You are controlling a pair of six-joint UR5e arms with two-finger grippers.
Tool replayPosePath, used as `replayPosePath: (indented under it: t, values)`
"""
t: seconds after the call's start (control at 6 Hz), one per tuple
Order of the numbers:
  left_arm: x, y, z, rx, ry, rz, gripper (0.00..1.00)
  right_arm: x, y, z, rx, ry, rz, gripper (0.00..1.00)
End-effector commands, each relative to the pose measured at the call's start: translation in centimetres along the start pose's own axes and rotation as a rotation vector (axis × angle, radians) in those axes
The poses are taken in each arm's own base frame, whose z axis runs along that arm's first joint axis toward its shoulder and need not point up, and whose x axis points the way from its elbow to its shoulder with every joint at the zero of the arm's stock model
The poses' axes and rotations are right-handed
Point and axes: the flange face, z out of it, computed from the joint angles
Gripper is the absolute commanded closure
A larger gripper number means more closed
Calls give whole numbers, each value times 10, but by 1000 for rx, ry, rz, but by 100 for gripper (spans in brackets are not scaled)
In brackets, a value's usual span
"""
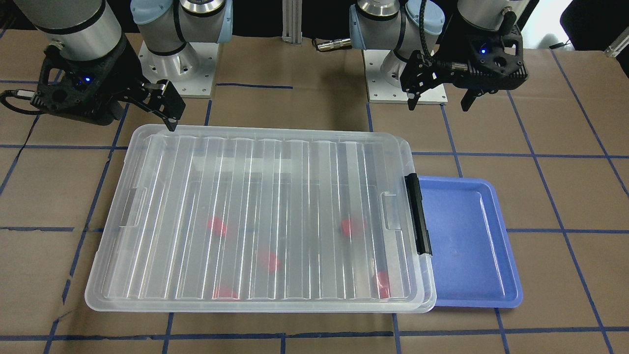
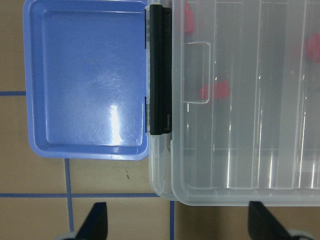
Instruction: Place red block in blue tray from box
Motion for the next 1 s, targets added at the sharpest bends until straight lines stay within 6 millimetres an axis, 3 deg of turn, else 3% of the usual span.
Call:
replayPosePath:
  t: [0.0, 0.17, 0.33, 0.67, 0.83]
  values:
    - [0, 0, 0, 0, 0, -1, 2, 6, 1, -3, 5, 3, 11, 0]
    - [0, 0, 0, 0, 0, -1, 2, 9, -1, -3, 5, 4, 17, 0]
    - [0, 0, 0, 0, 0, -1, 2, 27, -11, -1, 0, 1, 38, 0]
    - [0, 0, 0, 0, 0, 1, 2, 98, -43, 6, -15, -19, -3, 0]
    - [0, 0, 1, -1, 0, 1, 2, 98, -48, 41, -65, -22, -2, 0]
